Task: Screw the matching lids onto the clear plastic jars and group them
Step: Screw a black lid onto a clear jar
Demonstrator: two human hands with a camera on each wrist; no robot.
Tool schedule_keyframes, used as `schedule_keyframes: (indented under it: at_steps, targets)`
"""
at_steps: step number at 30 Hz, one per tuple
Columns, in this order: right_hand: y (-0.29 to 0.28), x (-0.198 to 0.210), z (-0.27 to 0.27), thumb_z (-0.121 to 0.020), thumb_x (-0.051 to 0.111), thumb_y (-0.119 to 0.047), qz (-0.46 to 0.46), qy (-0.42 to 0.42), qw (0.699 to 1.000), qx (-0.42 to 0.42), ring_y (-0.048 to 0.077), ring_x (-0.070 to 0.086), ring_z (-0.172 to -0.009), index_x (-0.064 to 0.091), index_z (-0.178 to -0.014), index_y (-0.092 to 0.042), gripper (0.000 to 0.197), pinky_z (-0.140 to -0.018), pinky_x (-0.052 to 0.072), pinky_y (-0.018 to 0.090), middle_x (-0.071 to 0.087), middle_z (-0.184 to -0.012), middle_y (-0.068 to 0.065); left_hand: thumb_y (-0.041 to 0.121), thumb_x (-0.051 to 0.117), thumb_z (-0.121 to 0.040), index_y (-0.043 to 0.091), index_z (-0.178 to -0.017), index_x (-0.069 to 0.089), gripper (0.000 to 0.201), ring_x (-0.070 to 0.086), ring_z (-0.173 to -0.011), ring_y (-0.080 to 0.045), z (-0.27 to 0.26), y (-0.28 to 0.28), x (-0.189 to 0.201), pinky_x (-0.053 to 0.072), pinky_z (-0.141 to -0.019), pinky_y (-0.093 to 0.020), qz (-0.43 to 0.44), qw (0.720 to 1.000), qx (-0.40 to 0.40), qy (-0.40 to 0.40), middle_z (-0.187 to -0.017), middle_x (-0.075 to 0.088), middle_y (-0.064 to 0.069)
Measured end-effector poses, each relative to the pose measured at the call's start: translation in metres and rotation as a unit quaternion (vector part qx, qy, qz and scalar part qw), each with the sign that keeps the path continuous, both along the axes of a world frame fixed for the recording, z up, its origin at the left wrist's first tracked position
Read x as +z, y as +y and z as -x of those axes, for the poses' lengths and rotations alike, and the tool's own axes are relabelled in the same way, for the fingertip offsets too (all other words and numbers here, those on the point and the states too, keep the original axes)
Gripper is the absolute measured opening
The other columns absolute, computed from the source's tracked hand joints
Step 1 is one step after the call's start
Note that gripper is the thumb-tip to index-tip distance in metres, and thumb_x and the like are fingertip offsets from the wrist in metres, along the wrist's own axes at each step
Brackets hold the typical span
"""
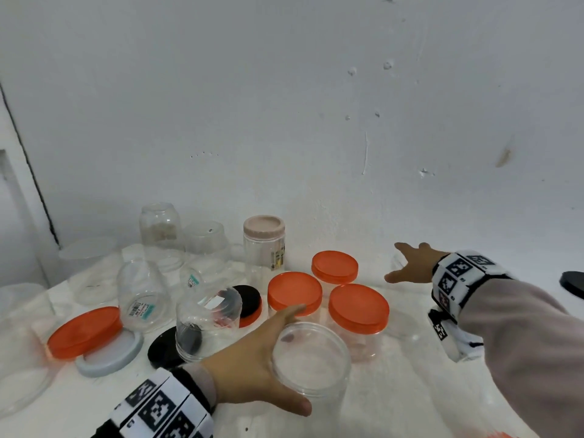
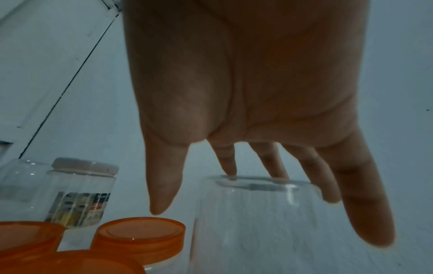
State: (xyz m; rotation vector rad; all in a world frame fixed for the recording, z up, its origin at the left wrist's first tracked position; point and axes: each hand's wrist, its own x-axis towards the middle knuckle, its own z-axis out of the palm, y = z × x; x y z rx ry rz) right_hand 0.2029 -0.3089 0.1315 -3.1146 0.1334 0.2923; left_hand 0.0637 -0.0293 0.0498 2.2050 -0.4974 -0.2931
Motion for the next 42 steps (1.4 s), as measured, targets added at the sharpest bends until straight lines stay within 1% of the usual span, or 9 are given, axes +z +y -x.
schedule_keyframes:
  at_steps: [3, 5, 11, 14, 18, 24, 30, 38, 42]
  targets:
    - [-0.002, -0.002, -0.003, -0.091, 0.057, -0.049, 0.004, -0.001, 1.0, 0.001, 0.034, 0.037, -0.134, 0.011, -0.152, -0.021, 0.082, -0.103, 0.037, 0.04, 0.019, -0.152, 0.016, 0.056, 0.085, -0.048, 0.071, -0.122, 0.01, 0.106, 0.036, -0.124, 0.014, -0.005, -0.005, 0.011, 0.033, -0.108, -0.015, -0.011, 1.0, 0.007, -0.017, -0.138, 0.033, 0.032]
    - [-0.004, -0.001, -0.001, -0.089, 0.06, -0.045, 0.006, -0.009, 1.0, 0.007, 0.033, 0.042, -0.129, 0.015, -0.152, -0.021, 0.081, -0.098, 0.041, 0.038, 0.02, -0.149, 0.015, 0.061, 0.083, -0.045, 0.072, -0.119, 0.012, 0.103, 0.043, -0.117, 0.015, -0.011, -0.009, 0.024, 0.035, -0.099, -0.006, -0.012, 0.999, 0.017, -0.026, -0.131, 0.038, 0.033]
    - [-0.013, 0.021, 0.026, -0.076, 0.073, -0.046, 0.009, -0.021, 1.0, 0.021, 0.036, 0.048, -0.116, 0.025, -0.145, -0.026, 0.087, -0.087, 0.05, 0.04, 0.022, -0.139, 0.01, 0.077, 0.075, -0.037, 0.06, -0.126, 0.026, 0.103, 0.055, -0.1, 0.017, -0.046, -0.023, 0.087, 0.047, -0.078, -0.007, 0.033, 0.993, 0.068, -0.091, -0.118, 0.042, 0.036]
    - [-0.022, 0.03, 0.05, -0.072, 0.076, -0.043, -0.013, -0.049, 0.998, 0.024, 0.034, 0.041, -0.114, 0.03, -0.139, -0.026, 0.083, -0.083, 0.054, 0.043, 0.023, -0.13, 0.007, 0.073, 0.08, -0.04, 0.052, -0.133, 0.026, 0.11, 0.053, -0.109, 0.002, -0.077, -0.032, 0.114, 0.051, -0.084, -0.025, 0.04, 0.987, 0.1, -0.121, -0.128, 0.043, 0.018]
    - [-0.038, 0.032, 0.08, -0.071, 0.076, -0.038, -0.048, -0.095, 0.993, 0.053, 0.03, 0.037, -0.108, 0.03, -0.135, -0.028, 0.079, -0.082, 0.052, 0.04, 0.022, -0.119, 0.002, 0.047, 0.088, -0.057, 0.035, -0.146, 0.017, 0.115, 0.043, -0.123, -0.022, -0.126, -0.047, 0.13, 0.04, -0.099, -0.037, -0.041, 0.967, 0.165, -0.191, -0.141, 0.028, -0.007]
    - [-0.056, 0.024, 0.117, -0.071, 0.07, -0.039, -0.088, -0.139, 0.982, 0.088, 0.022, 0.038, -0.099, 0.025, -0.135, -0.035, 0.078, -0.08, 0.048, 0.031, 0.021, -0.109, -0.004, 0.035, 0.087, -0.062, 0.015, -0.151, 0.006, 0.123, 0.026, -0.137, -0.029, -0.182, -0.07, 0.122, 0.029, -0.112, -0.04, -0.169, 0.93, 0.206, -0.252, -0.147, 0.014, -0.01]
    - [-0.064, 0.013, 0.139, -0.072, 0.069, -0.039, -0.118, -0.153, 0.975, 0.108, 0.018, 0.037, -0.102, 0.024, -0.131, -0.038, 0.074, -0.082, 0.049, 0.028, 0.019, -0.11, -0.006, 0.035, 0.087, -0.064, 0.01, -0.15, 0.009, 0.118, 0.03, -0.131, -0.039, -0.208, -0.081, 0.101, 0.038, -0.102, -0.046, -0.279, 0.901, 0.236, -0.233, -0.151, 0.014, -0.01]
    - [-0.068, 0.002, 0.15, -0.074, 0.067, -0.042, -0.131, -0.162, 0.971, 0.119, 0.015, 0.037, -0.105, 0.021, -0.13, -0.04, 0.073, -0.073, 0.043, 0.017, 0.017, -0.112, -0.008, 0.041, 0.084, -0.067, 0.0, -0.141, 0.024, 0.104, 0.038, -0.125, -0.043, -0.23, -0.076, 0.075, 0.038, -0.101, -0.046, -0.295, 0.897, 0.291, -0.154, -0.137, 0.03, -0.022]
    - [-0.067, -0.005, 0.149, -0.074, 0.069, -0.043, -0.138, -0.157, 0.971, 0.113, 0.016, 0.037, -0.106, 0.02, -0.132, -0.04, 0.075, -0.073, 0.04, 0.017, 0.017, -0.113, -0.008, 0.059, 0.074, -0.07, 0.001, -0.137, 0.032, 0.098, 0.042, -0.124, -0.039, -0.236, -0.075, 0.067, 0.038, -0.1, -0.042, -0.327, 0.887, 0.303, -0.117, -0.134, 0.039, -0.024]
